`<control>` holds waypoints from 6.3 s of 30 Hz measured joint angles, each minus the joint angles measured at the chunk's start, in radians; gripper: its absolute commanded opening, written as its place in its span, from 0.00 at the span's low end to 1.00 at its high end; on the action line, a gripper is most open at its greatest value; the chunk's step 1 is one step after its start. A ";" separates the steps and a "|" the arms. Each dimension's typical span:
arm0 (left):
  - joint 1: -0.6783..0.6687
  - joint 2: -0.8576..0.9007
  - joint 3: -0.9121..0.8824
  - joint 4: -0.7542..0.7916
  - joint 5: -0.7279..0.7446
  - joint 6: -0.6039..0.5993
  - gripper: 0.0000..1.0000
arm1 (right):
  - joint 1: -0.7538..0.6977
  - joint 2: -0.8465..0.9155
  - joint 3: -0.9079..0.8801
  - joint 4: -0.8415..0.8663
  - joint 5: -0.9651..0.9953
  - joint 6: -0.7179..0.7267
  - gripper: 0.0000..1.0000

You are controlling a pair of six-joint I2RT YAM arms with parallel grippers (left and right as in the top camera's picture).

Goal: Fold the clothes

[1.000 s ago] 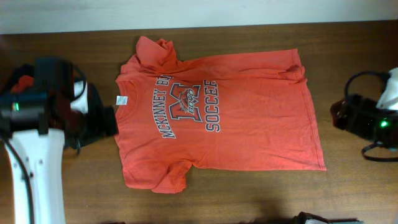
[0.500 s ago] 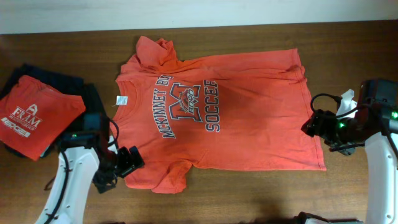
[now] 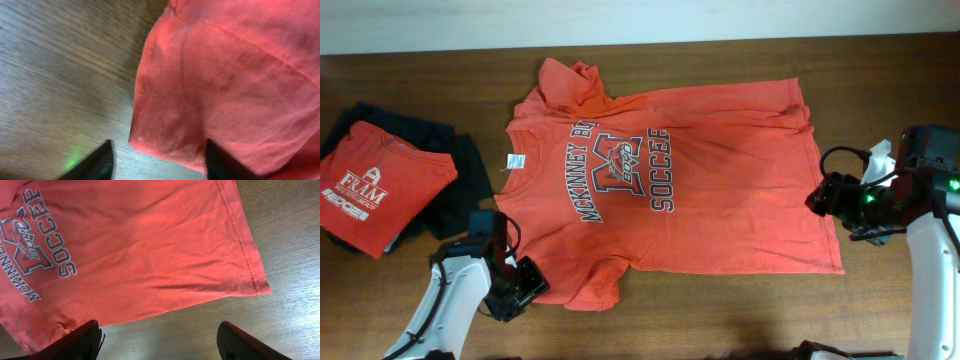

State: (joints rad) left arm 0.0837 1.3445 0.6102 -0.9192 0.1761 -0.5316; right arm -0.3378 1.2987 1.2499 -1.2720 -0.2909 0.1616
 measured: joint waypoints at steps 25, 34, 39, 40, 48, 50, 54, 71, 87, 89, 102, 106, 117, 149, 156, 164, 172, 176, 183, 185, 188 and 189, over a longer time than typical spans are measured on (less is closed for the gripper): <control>0.016 -0.057 0.261 -0.034 0.126 0.015 0.01 | 0.000 0.005 -0.148 0.084 0.048 0.070 0.84; 0.027 -0.057 0.277 -0.038 0.123 0.042 0.01 | -0.007 0.050 -0.354 0.184 0.119 0.241 0.91; 0.027 -0.057 0.277 -0.038 0.123 0.042 0.01 | -0.166 0.051 -0.449 0.227 0.199 0.303 0.91; 0.027 -0.057 0.277 -0.039 0.123 0.042 0.00 | -0.204 0.051 -0.466 0.247 0.195 0.301 0.91; 0.027 -0.057 0.278 -0.039 0.123 0.058 0.01 | -0.295 0.058 -0.575 0.442 0.177 0.272 0.88; 0.027 -0.057 0.278 -0.038 0.123 0.060 0.01 | -0.295 0.083 -0.615 0.503 0.173 0.280 0.86; 0.027 -0.057 0.278 -0.039 0.123 0.060 0.01 | -0.295 0.108 -0.633 0.567 0.177 0.288 0.58; 0.027 -0.057 0.278 -0.090 0.123 0.090 0.01 | -0.296 0.072 -0.599 0.398 0.116 0.196 0.04; 0.027 -0.158 0.310 -0.129 0.096 0.095 0.01 | -0.296 -0.021 -0.505 0.362 0.121 0.197 0.52; 0.027 -0.158 0.311 -0.130 0.095 0.095 0.00 | -0.296 0.034 -0.516 0.385 0.125 0.206 0.52; 0.027 -0.158 0.311 -0.131 0.088 0.095 0.00 | -0.297 0.248 -0.523 0.546 0.133 0.245 0.04; 0.027 -0.158 0.311 -0.132 0.086 0.095 0.00 | -0.297 0.251 -0.521 0.549 0.131 0.246 0.04; 0.027 -0.159 0.312 -0.136 0.086 0.095 0.01 | -0.296 0.055 -0.493 0.332 0.041 0.197 0.04; 0.027 0.034 0.318 0.203 0.098 0.102 0.01 | -0.264 0.200 -0.463 0.820 -0.359 0.358 0.04; 0.028 -0.079 0.322 -0.097 0.159 0.113 0.01 | -0.290 0.085 -0.402 0.458 -0.249 0.254 0.04; 0.046 -0.267 0.322 -0.321 0.165 0.113 0.00 | -0.292 -0.088 -0.299 0.141 0.001 0.198 0.04; 0.082 -0.282 0.322 -0.249 0.156 0.113 0.01 | -0.292 -0.096 -0.299 0.169 0.043 0.182 0.04; 0.082 -0.254 0.322 -0.119 0.153 0.113 0.00 | -0.292 -0.086 -0.298 0.267 -0.003 0.182 0.04; 0.082 -0.128 0.322 -0.080 0.149 0.113 0.01 | -0.283 0.042 -0.298 0.313 -0.074 0.183 0.04; 0.082 -0.099 0.322 -0.095 0.149 0.113 0.01 | -0.277 0.065 -0.298 0.312 -0.078 0.182 0.04; 0.082 -0.089 0.322 -0.127 0.149 0.126 0.44 | -0.276 0.069 -0.298 0.312 -0.085 0.179 0.04; 0.082 -0.089 0.322 -0.136 0.149 0.132 0.51 | -0.276 0.069 -0.298 0.311 -0.087 0.178 0.04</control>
State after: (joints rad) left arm 0.1661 1.2560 0.9321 -1.0554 0.3252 -0.3996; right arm -0.6136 1.3682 0.9520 -0.9607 -0.3775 0.3397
